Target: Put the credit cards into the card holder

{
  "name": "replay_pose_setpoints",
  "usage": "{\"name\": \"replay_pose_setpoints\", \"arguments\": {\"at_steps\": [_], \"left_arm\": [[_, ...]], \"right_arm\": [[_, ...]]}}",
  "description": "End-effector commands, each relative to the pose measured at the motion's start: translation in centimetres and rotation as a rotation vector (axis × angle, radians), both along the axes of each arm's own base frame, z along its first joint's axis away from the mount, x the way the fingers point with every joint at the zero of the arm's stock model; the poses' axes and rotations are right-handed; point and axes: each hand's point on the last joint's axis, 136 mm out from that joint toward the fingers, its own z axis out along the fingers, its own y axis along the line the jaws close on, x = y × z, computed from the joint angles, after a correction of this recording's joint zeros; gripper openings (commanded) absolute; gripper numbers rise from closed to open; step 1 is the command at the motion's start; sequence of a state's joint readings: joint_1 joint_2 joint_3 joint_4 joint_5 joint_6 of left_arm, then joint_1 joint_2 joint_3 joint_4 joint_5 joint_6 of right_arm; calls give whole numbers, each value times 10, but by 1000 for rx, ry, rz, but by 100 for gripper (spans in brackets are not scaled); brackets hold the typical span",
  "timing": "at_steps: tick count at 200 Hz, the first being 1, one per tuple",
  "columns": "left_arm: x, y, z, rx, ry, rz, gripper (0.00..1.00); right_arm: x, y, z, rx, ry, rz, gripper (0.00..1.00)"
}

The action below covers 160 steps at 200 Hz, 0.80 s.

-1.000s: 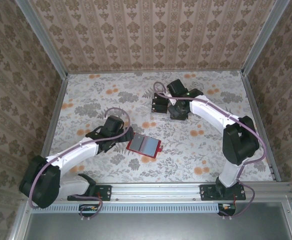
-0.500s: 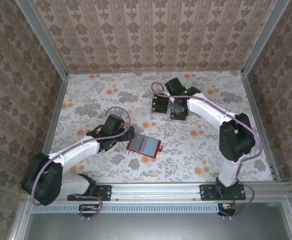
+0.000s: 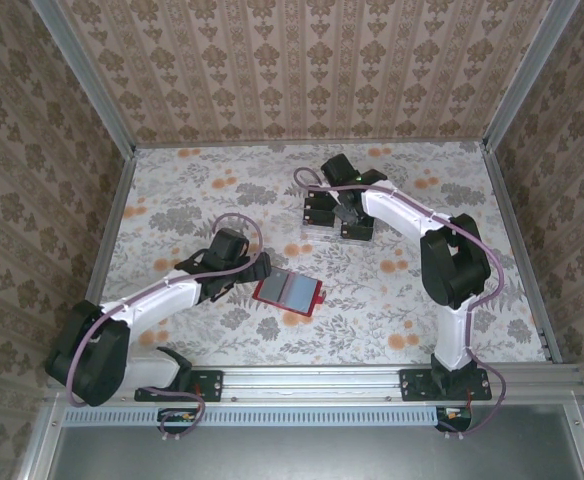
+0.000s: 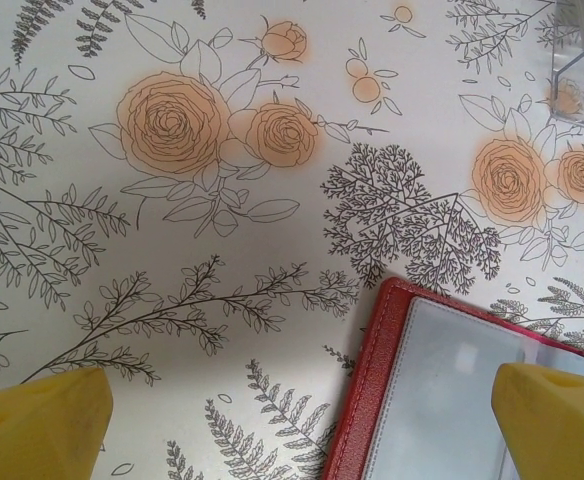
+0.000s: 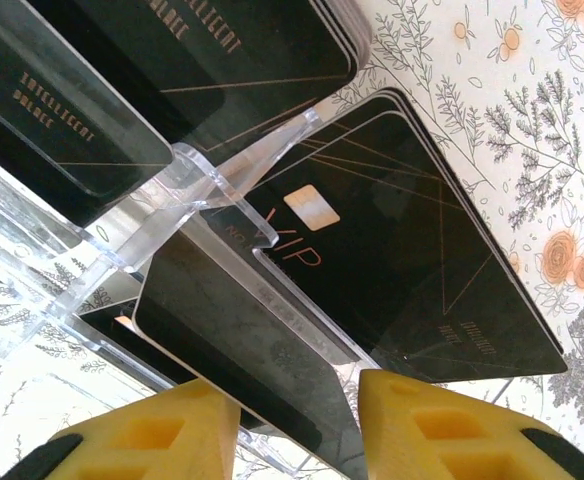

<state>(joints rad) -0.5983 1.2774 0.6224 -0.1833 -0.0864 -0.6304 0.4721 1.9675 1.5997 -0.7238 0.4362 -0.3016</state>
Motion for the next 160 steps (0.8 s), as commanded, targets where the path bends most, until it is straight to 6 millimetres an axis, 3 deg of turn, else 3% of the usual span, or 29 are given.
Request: {"name": "replay_pose_setpoints", "arguments": {"at_steps": [1,66,115,160], "left_arm": [[2,0,-3,5,-2,-20,100],[3,-4,-4,-1,11,-36,100],[2,-7,-5,-5,29,-42,100],[2,-7,-6,-9,33,-38,100]], "right_arm": [[2,-3,3,-56,5,14,32],[-2,-2,1,-55,23,52,22],[-7,10,5,-16,3,146,21],[-11,18,9,3,-1,207,12]]}}
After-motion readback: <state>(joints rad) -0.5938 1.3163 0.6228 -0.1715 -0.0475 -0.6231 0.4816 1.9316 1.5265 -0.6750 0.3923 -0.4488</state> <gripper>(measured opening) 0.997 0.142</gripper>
